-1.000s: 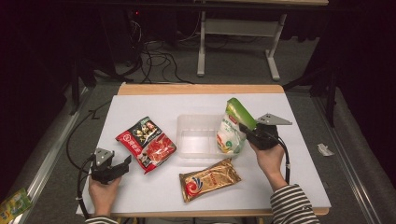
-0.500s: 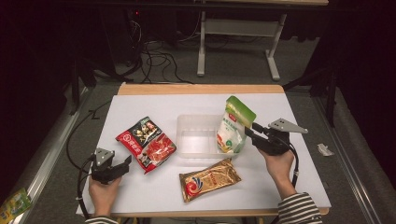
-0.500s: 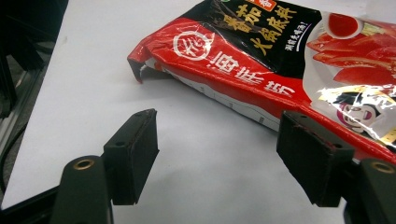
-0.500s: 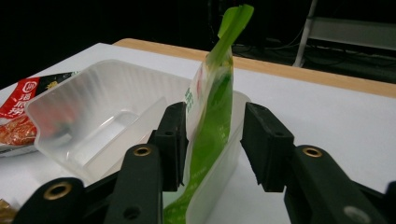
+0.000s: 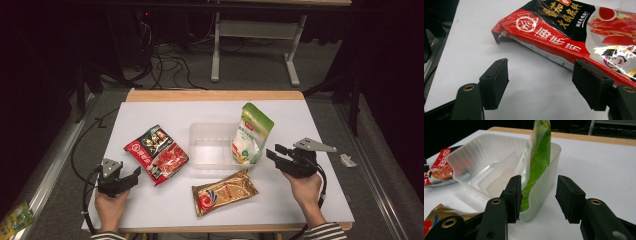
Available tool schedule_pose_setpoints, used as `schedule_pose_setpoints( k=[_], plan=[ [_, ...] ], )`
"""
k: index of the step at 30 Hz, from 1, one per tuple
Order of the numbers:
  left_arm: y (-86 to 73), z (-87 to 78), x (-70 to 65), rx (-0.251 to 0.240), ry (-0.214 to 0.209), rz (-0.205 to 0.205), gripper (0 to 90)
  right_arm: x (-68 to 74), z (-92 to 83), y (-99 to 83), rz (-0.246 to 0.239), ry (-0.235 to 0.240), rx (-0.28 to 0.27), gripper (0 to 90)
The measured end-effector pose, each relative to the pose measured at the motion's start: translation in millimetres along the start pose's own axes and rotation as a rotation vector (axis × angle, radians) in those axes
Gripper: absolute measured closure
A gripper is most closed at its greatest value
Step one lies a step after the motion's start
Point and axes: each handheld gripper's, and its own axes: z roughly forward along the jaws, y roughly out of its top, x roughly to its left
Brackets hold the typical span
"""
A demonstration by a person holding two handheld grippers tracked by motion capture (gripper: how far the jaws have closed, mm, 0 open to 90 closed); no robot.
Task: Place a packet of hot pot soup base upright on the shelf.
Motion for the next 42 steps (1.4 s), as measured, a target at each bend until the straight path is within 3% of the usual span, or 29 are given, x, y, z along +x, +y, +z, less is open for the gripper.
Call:
schedule_pose_setpoints(
  k=[7,15,25,42],
  plan=[
    [-0.2,-0.4,-0.6,-0.003,-0.004,0.008,29.4,2.5,0.4,-18.5,0.008,0.001,0.025,52.5],
    [-0.1,-0.3,-1.4,-0.001,0.001,0.017,28.4,9.8,-0.9,-33.0,-0.004,0.021,0.010,52.6],
    [0.0,-0.2,-2.7,0.002,0.007,0.025,28.3,15.5,2.6,-42.4,-0.030,0.060,0.037,51.5],
    [-0.2,-0.5,-2.8,-0.001,0.011,0.023,28.1,34.0,14.0,-57.6,-0.026,0.120,0.099,50.8]
  ],
)
